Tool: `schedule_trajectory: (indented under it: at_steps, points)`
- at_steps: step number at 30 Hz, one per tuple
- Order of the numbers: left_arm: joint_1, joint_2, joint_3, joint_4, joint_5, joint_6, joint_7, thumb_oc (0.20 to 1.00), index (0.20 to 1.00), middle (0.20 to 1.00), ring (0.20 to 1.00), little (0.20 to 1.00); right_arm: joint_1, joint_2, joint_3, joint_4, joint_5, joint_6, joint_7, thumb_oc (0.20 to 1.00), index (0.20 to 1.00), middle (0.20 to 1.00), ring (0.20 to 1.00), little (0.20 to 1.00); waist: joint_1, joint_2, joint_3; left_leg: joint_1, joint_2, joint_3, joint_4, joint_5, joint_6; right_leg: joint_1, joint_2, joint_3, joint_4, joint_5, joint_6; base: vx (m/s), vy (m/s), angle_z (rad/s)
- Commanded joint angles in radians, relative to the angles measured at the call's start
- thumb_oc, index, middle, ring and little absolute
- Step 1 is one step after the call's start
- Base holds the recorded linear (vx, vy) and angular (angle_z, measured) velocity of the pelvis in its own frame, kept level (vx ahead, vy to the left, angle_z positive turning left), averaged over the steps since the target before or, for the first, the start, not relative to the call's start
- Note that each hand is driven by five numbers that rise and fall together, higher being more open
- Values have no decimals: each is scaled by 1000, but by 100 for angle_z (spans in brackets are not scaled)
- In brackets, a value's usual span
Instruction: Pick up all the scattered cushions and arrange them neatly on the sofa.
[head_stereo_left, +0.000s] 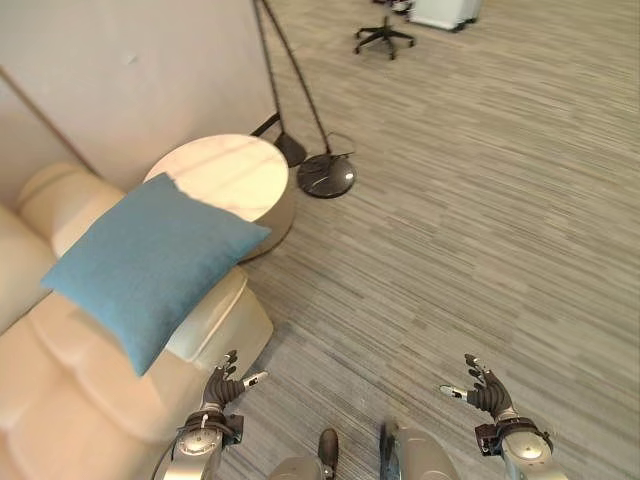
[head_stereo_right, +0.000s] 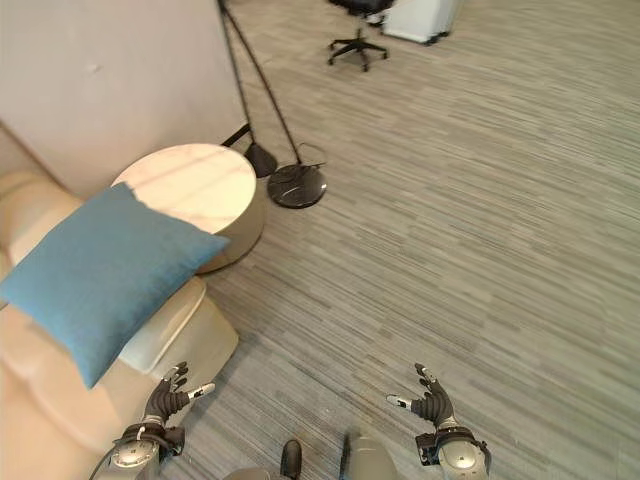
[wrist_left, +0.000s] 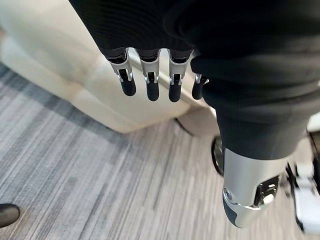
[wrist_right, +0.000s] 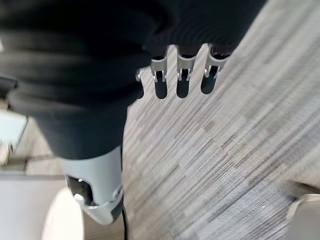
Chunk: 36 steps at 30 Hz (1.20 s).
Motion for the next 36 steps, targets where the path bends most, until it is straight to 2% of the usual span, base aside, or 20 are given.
schedule_trajectory:
  at_steps: [1, 4, 5, 6, 7, 9, 10, 13, 15, 16, 17, 18, 20, 23, 24, 25, 27, 29, 34, 36]
  points:
    - [37, 37, 5, -47, -7, -36, 0, 1000, 1000, 1000, 1000, 1000, 1, -12, -33, -30, 12, -31, -9, 1000, 1000, 1000, 1000, 1000, 0, -26, 0, 11, -18, 98, 55, -86, -126, 111, 14, -44, -47, 68, -12, 183, -150, 132]
    - [32, 29, 0, -39, -17, -37, -9, 1000, 1000, 1000, 1000, 1000, -5, -11, -55, -21, 35, -46, -14, 1000, 1000, 1000, 1000, 1000, -7, -33, -2, -66, 6, 139, 211, -85, -178, 166, -16, -83, -89, 65, -32, 115, -131, 99]
    - [34, 25, 6, -30, -22, -33, -9, 1000, 1000, 1000, 1000, 1000, -5, -20, -63, -20, 47, -44, -16, 1000, 1000, 1000, 1000, 1000, -14, -37, 3, -124, 66, 241, 335, -72, -189, 209, -31, -117, -101, 42, -54, 117, -92, 116]
    - [33, 23, 9, -23, -24, -31, -8, 1000, 1000, 1000, 1000, 1000, -4, -23, -62, -16, 48, -41, -16, 1000, 1000, 1000, 1000, 1000, -17, -33, 1, -138, 105, 294, 353, -73, -186, 226, -33, -132, -108, 29, -63, 89, -62, 104]
    - [33, 23, 9, -22, -24, -31, -8, 1000, 1000, 1000, 1000, 1000, -4, -23, -62, -16, 48, -41, -16, 1000, 1000, 1000, 1000, 1000, -16, -32, 1, -139, 107, 294, 357, -75, -186, 226, -31, -132, -109, 29, -63, 93, -13, 86]
    - [30, 24, 8, -1, -18, -28, -8, 1000, 1000, 1000, 1000, 1000, 3, -24, -62, -12, 52, -36, -17, 1000, 1000, 1000, 1000, 1000, -15, -25, -4, -142, 154, 361, 320, -103, -182, 271, -30, -159, -128, -5, -62, 188, 5, 57]
    - [31, 26, 7, 2, -13, -27, -9, 1000, 1000, 1000, 1000, 1000, 8, -27, -62, -15, 53, -35, -18, 1000, 1000, 1000, 1000, 1000, -14, -30, -7, -166, 153, 386, 281, -80, -169, 280, -35, -175, -138, -3, -68, 247, 28, 39]
    - [27, 29, 11, 15, 0, -29, -4, 1000, 1000, 1000, 1000, 1000, 12, -37, -54, -6, 39, -30, -20, 1000, 1000, 1000, 1000, 1000, 4, -26, -14, -240, 173, 370, 149, 30, -201, 339, -19, -196, -165, -43, -67, 270, 55, 33]
    - [29, 27, 14, 18, -4, -27, 4, 1000, 1000, 1000, 1000, 1000, 5, -40, -45, 10, 27, -24, -24, 1000, 1000, 1000, 1000, 1000, 16, -27, -14, -266, 185, 360, 61, 69, -217, 371, -19, -201, -160, -69, -64, 305, 77, 96]
    - [30, 27, 13, 18, -4, -27, 4, 1000, 1000, 1000, 1000, 1000, 6, -40, -45, 11, 27, -24, -24, 1000, 1000, 1000, 1000, 1000, 14, -32, -16, -257, 178, 350, 62, 49, -226, 381, -24, -195, -160, -83, -60, 573, 192, 73]
    - [37, 17, 21, 30, -15, -22, 16, 1000, 1000, 1000, 1000, 1000, 3, -42, -39, 18, 10, -16, -21, 1000, 1000, 1000, 1000, 1000, 31, -32, -24, -299, 209, 362, 2, 100, -240, 432, -28, -193, -148, -118, -55, 465, 146, 31]
    - [38, 17, 21, 30, -15, -23, 16, 1000, 1000, 1000, 1000, 1000, 4, -42, -39, 18, 10, -15, -20, 1000, 1000, 1000, 1000, 1000, 30, -34, -24, -296, 207, 362, 3, 97, -242, 434, -31, -193, -146, -123, -55, 518, 251, 31]
    - [52, 16, 27, 37, -10, -20, 7, 1000, 1000, 1000, 1000, 1000, 8, -36, -37, 7, -2, -14, -6, 1000, 1000, 1000, 1000, 1000, 42, -17, -44, -277, 224, 360, -3, 155, -238, 457, -27, -192, -128, -129, -45, 382, 232, 13]
    - [52, 24, 26, 46, 0, -18, 6, 1000, 1000, 1000, 1000, 1000, 10, -29, -29, -1, -18, -11, 5, 1000, 1000, 1000, 1000, 1000, 48, -28, -58, -274, 206, 346, 35, 151, -226, 463, -57, -181, -88, -126, -38, 409, 243, -28]
    - [39, 36, 23, 43, 8, -19, 8, 1000, 1000, 1000, 1000, 1000, 7, -13, -17, -24, -22, -18, 12, 1000, 1000, 1000, 1000, 1000, 55, -50, -62, -229, 156, 340, 46, 105, -186, 401, -120, -164, 82, -25, -13, 350, 260, -25]
    - [39, 36, 23, 43, 8, -19, 8, 1000, 1000, 1000, 1000, 1000, 7, -13, -17, -24, -22, -18, 12, 1000, 1000, 1000, 1000, 1000, 56, -51, -63, -229, 155, 342, 45, 104, -185, 400, -121, -163, 84, -26, -12, 443, 345, -26]
    - [32, 50, 31, 37, -3, -23, 15, 1000, 1000, 1000, 1000, 1000, -2, -2, -7, -47, -19, -22, 17, 1000, 1000, 1000, 1000, 1000, 50, -56, -53, -186, 124, 342, 33, 71, -155, 333, -152, -141, 227, 80, -5, 259, 228, -5]
    - [21, 61, 33, 29, -5, -27, 19, 1000, 1000, 1000, 1000, 1000, -16, 7, 5, -51, -15, -26, 16, 1000, 1000, 1000, 1000, 1000, 42, -44, -34, -139, 115, 337, 18, 43, -135, 248, -154, -131, 316, 98, -17, 237, 176, 16]
    - [24, 57, 38, 33, -25, -34, 24, 1000, 1000, 1000, 1000, 1000, -30, 2, 10, -43, 3, -23, 13, 1000, 1000, 1000, 1000, 1000, 4, -16, -2, -56, 92, 284, -8, 11, -135, 133, -46, -109, 170, 5, -32, 238, 34, 30]
    - [20, 45, 44, 41, -33, -37, 25, 1000, 1000, 1000, 1000, 1000, -31, -12, 5, -44, 2, -23, 10, 1000, 1000, 1000, 1000, 1000, -21, -25, 4, -16, 51, 233, -22, -10, -138, 85, 19, -32, -5, 53, -9, 335, -68, 50]
